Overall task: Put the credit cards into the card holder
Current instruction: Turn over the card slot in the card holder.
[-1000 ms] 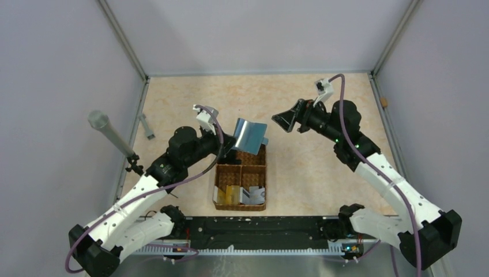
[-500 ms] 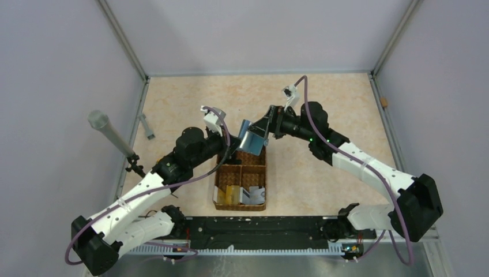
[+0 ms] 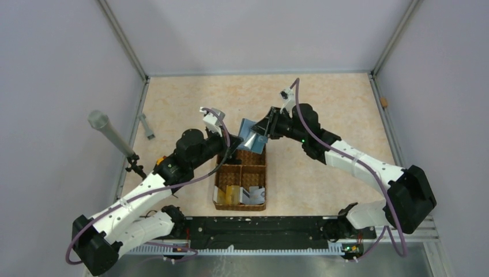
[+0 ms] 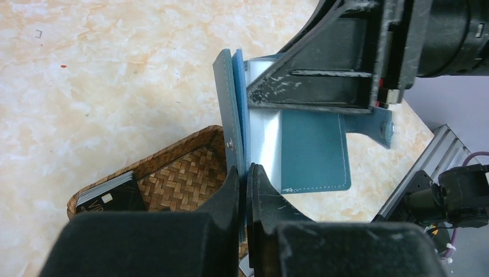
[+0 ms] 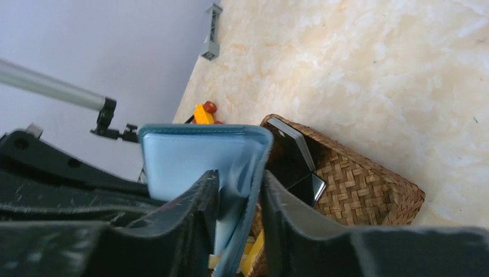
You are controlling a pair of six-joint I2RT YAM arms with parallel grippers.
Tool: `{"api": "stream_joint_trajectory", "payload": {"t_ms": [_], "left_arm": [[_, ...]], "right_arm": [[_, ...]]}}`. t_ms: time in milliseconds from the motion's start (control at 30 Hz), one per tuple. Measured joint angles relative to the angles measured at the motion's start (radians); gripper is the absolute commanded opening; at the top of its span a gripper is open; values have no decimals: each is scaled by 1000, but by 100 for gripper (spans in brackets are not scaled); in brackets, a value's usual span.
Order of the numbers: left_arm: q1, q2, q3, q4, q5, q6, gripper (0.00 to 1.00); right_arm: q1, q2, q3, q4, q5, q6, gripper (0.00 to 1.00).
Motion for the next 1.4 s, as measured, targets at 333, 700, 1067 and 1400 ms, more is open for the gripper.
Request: {"api": "stream_joint_trajectory", "payload": {"t_ms": [333,700,1067,1400], "left_arm": [[13,-52,-43,20,7,-90,32],[61,-64,-53,104,113,-200,9],[79,-100,-51,25,75,-182,0],[85,11,51,-155,-34,-160,0]], "right_arm": [[-7,3,-73,108,-43,3,0],[-28,-136,-112,174,-247,-46,0],[-37,-237,-76,-105,-35,-228,67],[23,-315,-29,-133,95,-240,46]]}}
